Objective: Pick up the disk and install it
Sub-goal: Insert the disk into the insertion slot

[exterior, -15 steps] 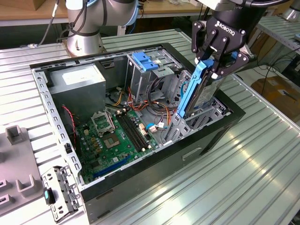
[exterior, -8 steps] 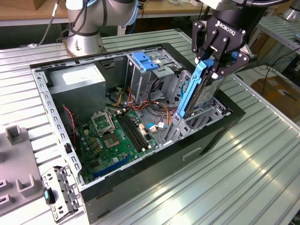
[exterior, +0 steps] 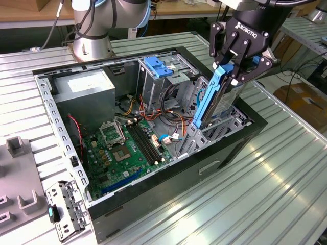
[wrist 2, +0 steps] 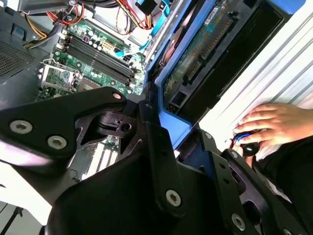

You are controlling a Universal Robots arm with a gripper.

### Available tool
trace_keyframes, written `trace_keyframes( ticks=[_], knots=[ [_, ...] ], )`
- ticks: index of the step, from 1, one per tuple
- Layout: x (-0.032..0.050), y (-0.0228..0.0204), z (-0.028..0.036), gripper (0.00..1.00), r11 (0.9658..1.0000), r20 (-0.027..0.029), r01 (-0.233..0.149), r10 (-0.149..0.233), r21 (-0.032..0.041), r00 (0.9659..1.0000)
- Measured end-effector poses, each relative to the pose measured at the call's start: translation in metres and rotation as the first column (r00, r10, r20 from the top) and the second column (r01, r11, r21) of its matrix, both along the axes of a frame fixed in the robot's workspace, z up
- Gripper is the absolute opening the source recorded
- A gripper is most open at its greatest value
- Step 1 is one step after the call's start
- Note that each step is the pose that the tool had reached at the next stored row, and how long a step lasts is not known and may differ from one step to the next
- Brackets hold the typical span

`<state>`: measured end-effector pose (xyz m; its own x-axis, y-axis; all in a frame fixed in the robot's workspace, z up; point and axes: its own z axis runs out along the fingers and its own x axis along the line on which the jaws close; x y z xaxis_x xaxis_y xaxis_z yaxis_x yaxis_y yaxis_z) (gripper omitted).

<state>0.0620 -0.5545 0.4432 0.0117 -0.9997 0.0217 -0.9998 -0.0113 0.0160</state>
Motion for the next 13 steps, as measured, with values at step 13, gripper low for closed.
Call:
trace_keyframes(
  ticks=[13],
  knots=[
    [0.0006, -0.0014, 0.0015, 0.37, 1.0000, -0.0001, 0.001, -0.001, -0.0009, 1.0000]
  ],
)
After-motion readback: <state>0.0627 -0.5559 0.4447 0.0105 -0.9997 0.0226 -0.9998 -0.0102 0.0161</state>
